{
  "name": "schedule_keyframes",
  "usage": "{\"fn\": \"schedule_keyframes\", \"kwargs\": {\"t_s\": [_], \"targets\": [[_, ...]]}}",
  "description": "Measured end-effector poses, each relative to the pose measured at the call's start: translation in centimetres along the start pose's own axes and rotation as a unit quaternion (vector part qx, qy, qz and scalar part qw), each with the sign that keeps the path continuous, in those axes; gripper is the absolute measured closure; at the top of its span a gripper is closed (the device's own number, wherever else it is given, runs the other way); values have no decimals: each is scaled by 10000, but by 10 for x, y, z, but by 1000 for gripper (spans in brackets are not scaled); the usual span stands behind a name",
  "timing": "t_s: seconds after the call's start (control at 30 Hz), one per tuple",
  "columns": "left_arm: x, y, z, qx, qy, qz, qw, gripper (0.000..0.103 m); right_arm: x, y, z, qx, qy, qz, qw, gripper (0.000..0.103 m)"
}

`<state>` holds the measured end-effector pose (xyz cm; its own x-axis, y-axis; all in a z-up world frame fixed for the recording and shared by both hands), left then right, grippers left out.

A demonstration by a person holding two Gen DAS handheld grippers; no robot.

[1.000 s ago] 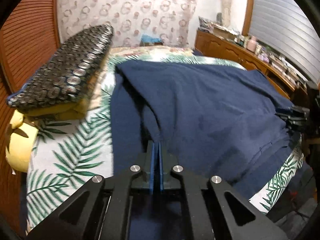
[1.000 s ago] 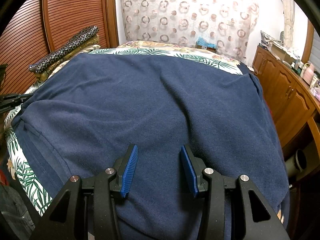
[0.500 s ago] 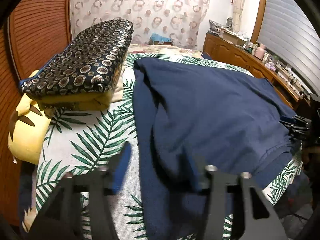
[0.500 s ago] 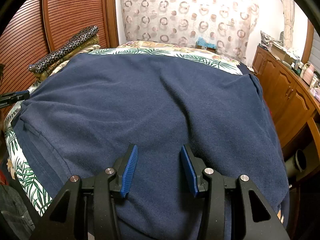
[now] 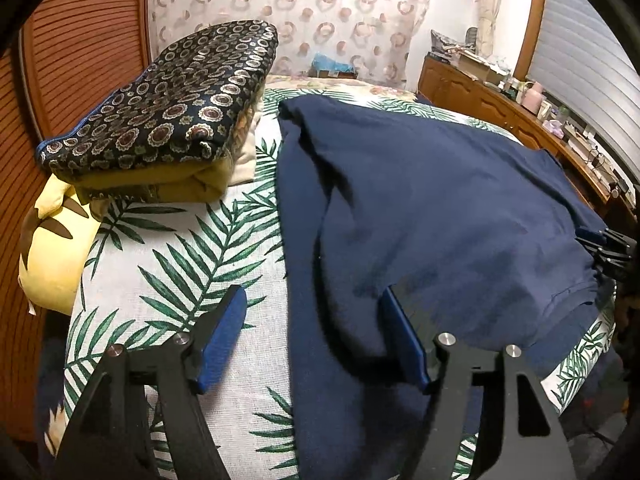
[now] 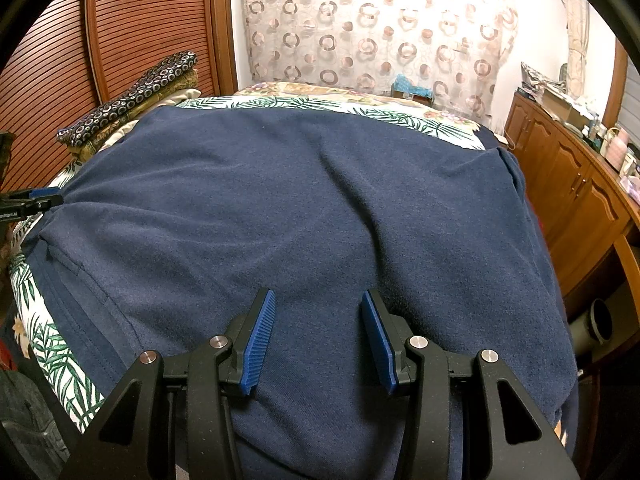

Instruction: Fold small clothes

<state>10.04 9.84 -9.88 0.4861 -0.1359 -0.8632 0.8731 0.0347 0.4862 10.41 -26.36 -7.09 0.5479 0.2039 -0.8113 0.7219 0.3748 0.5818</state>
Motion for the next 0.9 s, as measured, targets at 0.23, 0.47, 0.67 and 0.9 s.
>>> {"fn": "schedule_keyframes", "kwargs": {"t_s": [0.23, 0.47, 0.67, 0.9], "targets": [[0, -1, 0, 21, 13, 30, 10000, 32, 0, 0, 0, -8, -5, -2, 10000, 54], [-1, 3, 7, 177, -421, -43, 9989, 71, 0, 0, 0, -8, -6, -1, 10000, 53], [-13, 12, 15, 209, -618, 187, 9977, 95, 0, 0, 1, -10, -5, 0, 10000, 53], [-38, 30, 46, 572, -660, 578, 9945, 95, 2, 2, -4, -196, 156, -98, 9996, 36]]}}
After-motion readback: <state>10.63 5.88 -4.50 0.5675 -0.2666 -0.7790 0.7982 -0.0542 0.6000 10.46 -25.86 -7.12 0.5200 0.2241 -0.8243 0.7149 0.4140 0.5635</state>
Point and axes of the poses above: each gripper's, at about its wrist camera, not at the fingertips, and x roughly the way its jaws point, z to its right, y to its top, the point moved 2 cm from there along x, roughly the way its jaws point, and after that the axes turned 11 degrees about -z, right-handed, at the moved point
